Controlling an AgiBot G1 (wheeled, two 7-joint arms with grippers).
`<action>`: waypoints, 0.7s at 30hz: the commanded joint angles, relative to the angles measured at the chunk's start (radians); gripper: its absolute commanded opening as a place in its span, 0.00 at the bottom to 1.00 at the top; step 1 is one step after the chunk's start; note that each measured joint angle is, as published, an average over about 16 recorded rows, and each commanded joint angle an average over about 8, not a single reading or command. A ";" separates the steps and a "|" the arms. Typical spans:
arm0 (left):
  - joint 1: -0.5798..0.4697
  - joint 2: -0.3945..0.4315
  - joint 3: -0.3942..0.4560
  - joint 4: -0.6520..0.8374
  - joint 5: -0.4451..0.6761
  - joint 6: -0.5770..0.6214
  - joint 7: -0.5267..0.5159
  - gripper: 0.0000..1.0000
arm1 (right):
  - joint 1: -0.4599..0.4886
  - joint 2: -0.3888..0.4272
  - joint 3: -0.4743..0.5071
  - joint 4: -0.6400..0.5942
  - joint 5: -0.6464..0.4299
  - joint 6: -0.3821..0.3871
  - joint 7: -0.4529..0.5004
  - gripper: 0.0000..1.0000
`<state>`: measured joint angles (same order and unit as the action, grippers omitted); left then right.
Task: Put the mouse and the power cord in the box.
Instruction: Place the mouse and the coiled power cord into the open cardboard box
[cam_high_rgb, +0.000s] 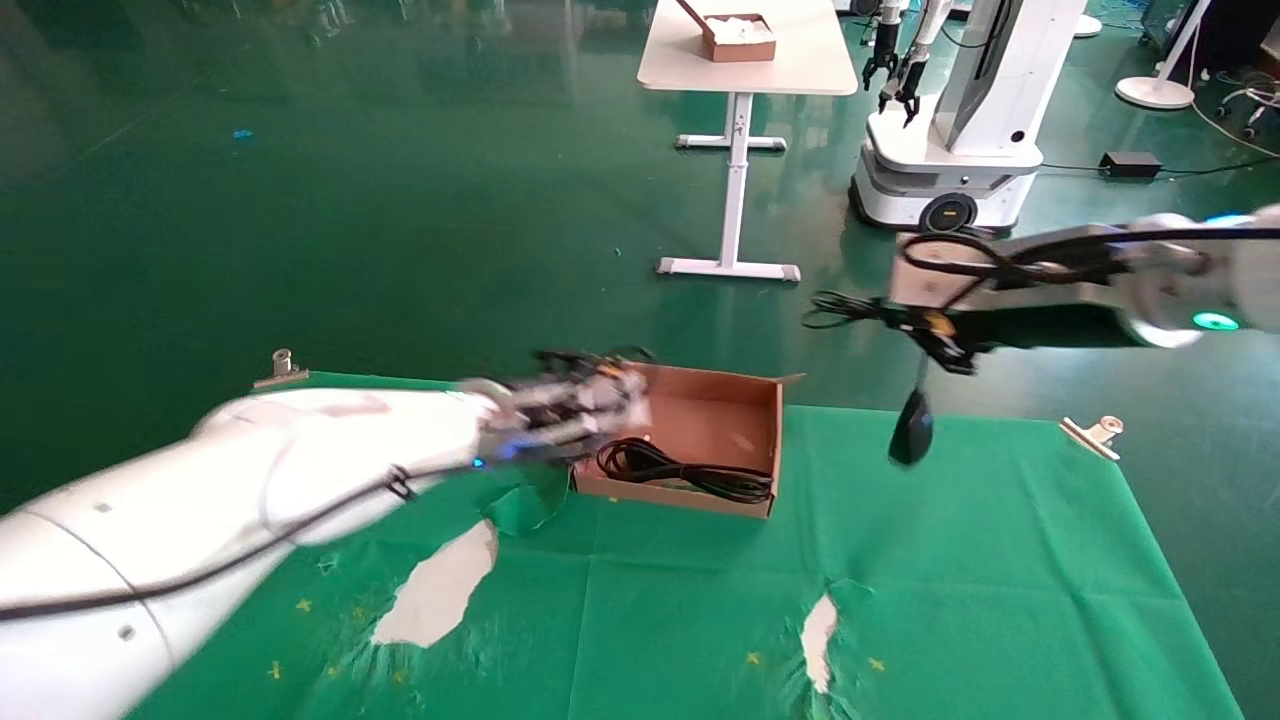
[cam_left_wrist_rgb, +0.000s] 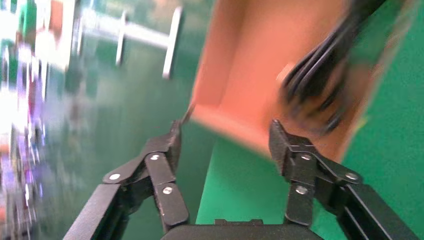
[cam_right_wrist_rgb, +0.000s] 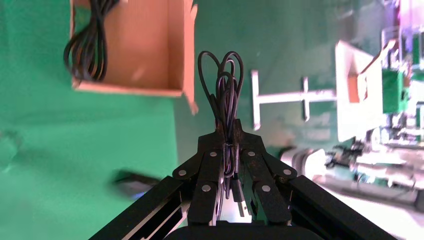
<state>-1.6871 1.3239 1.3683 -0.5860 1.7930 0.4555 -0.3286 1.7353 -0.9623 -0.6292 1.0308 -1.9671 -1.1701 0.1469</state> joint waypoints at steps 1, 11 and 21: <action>-0.016 -0.004 -0.004 0.058 -0.013 -0.013 -0.019 1.00 | 0.012 -0.026 -0.004 -0.016 0.002 0.011 -0.023 0.00; -0.011 -0.251 -0.030 -0.139 -0.095 0.152 -0.128 1.00 | 0.027 -0.284 -0.020 -0.275 0.060 0.152 -0.217 0.00; -0.005 -0.334 0.005 -0.336 0.044 0.152 -0.342 1.00 | -0.023 -0.411 -0.155 -0.516 0.107 0.357 -0.296 0.00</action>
<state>-1.6923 0.9933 1.3709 -0.9125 1.8274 0.6092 -0.6580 1.7168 -1.3693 -0.7769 0.5293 -1.8642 -0.8209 -0.1412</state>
